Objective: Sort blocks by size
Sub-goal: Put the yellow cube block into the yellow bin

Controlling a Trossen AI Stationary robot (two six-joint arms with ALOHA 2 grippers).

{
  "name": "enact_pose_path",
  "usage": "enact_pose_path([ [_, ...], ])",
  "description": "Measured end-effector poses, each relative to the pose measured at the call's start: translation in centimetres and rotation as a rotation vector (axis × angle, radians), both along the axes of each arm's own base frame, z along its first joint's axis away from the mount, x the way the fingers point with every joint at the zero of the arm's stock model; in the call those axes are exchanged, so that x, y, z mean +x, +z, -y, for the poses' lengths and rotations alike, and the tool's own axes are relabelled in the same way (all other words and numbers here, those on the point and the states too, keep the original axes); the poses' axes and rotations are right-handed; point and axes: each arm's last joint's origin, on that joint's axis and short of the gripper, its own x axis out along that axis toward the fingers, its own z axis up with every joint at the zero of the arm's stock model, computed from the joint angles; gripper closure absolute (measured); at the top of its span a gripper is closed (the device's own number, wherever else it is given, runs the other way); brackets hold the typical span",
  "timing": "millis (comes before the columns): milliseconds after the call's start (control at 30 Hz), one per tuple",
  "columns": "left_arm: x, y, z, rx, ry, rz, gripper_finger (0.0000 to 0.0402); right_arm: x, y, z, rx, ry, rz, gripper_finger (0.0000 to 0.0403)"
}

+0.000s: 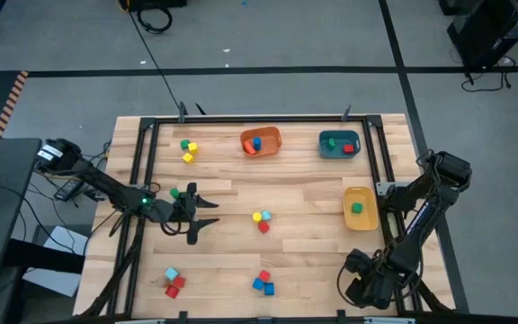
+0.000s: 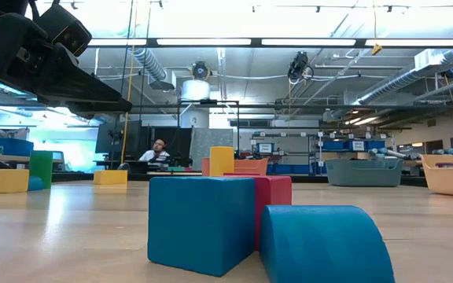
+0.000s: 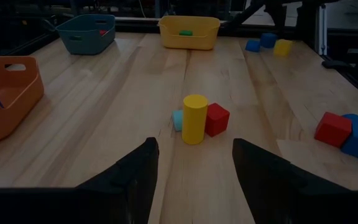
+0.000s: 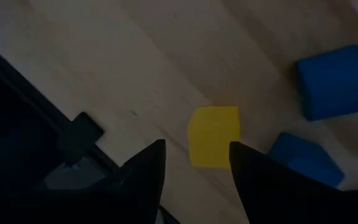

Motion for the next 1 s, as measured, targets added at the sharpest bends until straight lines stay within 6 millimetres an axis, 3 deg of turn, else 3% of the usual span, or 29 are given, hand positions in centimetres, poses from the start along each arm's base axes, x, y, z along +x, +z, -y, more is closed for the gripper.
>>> enact_pose_path([
  [300,0.0,0.0,0.0,0.000,0.000,0.000,0.0188,0.2,0.1,0.2,-0.027,0.006,0.033,0.0198],
  [767,0.0,0.0,0.0,0.000,0.000,0.000,0.0188,0.1,-0.3,0.6,-0.053,0.003,0.033,0.0112],
  [1000,0.0,0.0,0.0,0.001,0.000,-0.001,0.0188,-0.3,-1.1,0.7,-0.020,-0.019,-0.014,0.0096],
])
